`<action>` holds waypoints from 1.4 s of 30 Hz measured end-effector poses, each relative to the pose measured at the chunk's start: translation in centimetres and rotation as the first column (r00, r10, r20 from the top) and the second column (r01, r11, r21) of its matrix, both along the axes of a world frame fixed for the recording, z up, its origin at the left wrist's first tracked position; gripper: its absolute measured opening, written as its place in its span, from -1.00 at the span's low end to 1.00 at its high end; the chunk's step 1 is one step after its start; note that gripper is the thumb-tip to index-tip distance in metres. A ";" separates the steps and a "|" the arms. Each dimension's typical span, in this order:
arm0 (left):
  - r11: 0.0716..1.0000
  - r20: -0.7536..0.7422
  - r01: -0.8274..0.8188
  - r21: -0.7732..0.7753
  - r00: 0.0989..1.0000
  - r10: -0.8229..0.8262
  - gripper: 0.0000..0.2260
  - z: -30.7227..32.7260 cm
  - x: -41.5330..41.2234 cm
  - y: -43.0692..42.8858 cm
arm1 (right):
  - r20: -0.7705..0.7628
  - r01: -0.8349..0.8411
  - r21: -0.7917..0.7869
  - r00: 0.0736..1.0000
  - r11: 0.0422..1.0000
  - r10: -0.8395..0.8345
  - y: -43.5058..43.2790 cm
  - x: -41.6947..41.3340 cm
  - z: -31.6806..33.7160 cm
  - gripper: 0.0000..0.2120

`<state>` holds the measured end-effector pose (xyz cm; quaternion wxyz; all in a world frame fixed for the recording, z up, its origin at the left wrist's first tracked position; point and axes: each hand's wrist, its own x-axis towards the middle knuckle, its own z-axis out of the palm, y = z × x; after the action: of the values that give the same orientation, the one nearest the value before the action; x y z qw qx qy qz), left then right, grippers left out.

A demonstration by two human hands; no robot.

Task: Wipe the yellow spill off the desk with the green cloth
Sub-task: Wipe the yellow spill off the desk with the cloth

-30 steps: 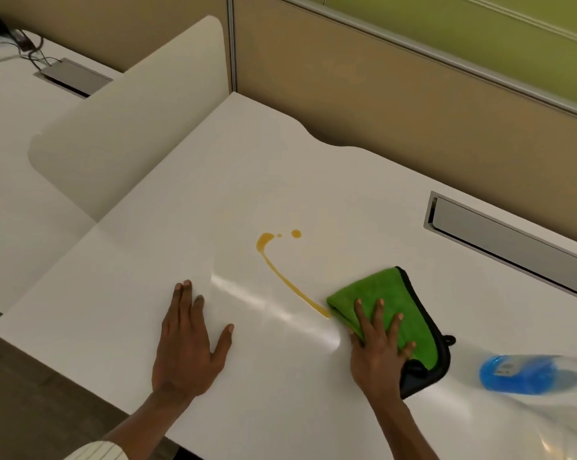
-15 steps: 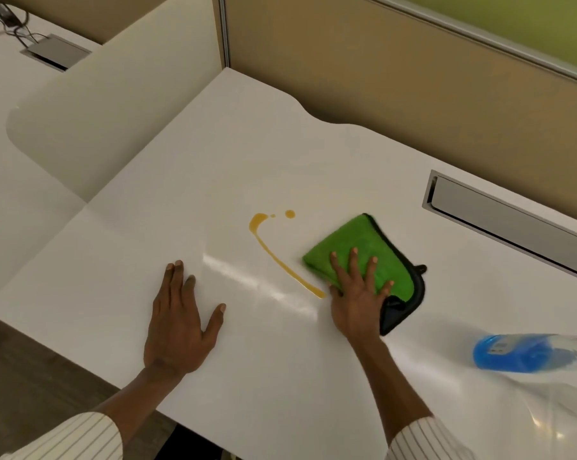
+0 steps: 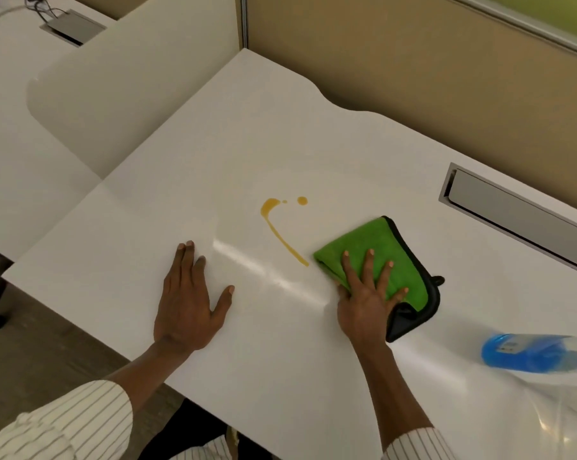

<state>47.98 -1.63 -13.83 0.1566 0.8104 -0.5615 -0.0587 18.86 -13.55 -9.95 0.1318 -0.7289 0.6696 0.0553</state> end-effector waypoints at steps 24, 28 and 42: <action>1.000 -0.027 -0.002 0.007 1.000 0.003 -0.30 -0.1 0.2 0.1 | 0.092 -0.291 -0.034 0.952 0.956 0.293 -0.5 5.7 -0.4 -0.41; 1.000 -0.026 -0.005 -0.005 1.000 0.005 -0.34 -0.5 0.3 0.1 | 0.067 -0.386 -0.070 0.918 0.920 0.391 4.0 2.6 -0.5 -0.29; 1.000 -0.015 0.003 0.005 1.000 -0.002 -0.33 -0.6 0.3 0.1 | 0.097 -0.187 -0.037 0.977 0.982 0.190 -6.7 7.1 -1.2 -0.43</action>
<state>48.31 -1.51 -14.43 0.1588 0.8097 -0.5611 -0.0666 25.96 -20.22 -11.19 0.1493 -0.7927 0.5906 0.0217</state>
